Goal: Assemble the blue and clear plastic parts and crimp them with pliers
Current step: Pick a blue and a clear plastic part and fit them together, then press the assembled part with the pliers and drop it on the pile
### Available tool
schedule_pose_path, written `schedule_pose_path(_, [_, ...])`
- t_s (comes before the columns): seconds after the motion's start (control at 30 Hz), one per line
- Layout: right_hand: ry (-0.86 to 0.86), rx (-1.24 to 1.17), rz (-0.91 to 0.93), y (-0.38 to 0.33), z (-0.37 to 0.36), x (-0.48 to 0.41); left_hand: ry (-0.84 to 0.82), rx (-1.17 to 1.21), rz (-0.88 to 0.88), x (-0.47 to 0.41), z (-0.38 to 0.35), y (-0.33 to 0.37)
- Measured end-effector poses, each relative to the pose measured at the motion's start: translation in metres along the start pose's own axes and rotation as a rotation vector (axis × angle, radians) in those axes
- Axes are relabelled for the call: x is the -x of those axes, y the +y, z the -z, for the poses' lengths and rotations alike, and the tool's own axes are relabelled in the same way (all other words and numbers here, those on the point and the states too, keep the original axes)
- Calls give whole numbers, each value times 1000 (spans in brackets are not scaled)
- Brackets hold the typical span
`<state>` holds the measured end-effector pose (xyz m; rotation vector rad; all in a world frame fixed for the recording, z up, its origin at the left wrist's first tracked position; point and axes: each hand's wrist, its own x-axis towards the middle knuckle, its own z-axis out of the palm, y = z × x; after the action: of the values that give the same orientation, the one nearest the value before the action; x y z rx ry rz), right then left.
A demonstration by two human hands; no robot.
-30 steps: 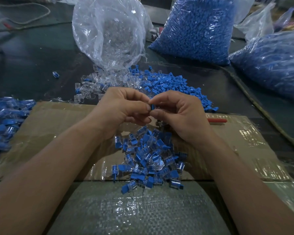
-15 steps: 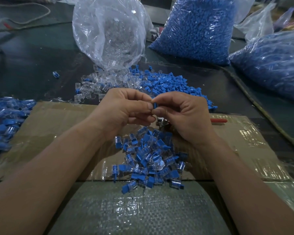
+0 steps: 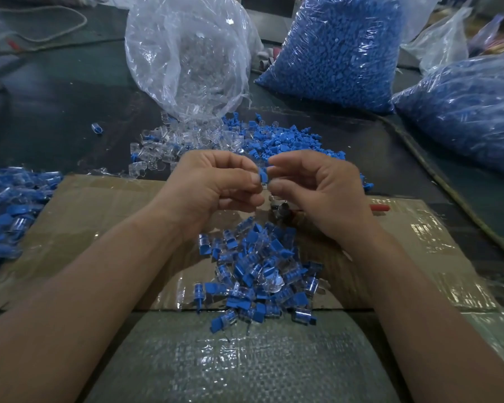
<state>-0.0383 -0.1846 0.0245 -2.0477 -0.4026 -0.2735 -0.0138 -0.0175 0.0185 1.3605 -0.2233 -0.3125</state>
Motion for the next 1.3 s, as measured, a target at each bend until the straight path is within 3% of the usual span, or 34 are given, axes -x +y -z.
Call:
schedule_pose_path(0.13, [-33,196,-169,7,26,-3,28,21,-8,-2,5,1])
schedule_pose_path(0.37, [-350,387,-487,14,65,2,49,51,3,-3,7,2])
schedule_pose_path(0.5, [-548,571,-521,18,60,1,52,50,8,-3,7,2])
schedule_pose_path(0.87, [-342,677,-410,17,50,-3,56,50,6,-5,8,-1])
schedule_pose_path(1.03, [-358,841,-366,18,42,-6,77,54,-12,-4,7,-2])
schedule_pose_path(1.3, [-100,823,-239,18,39,-4,133,79,-61,-4,3,-3])
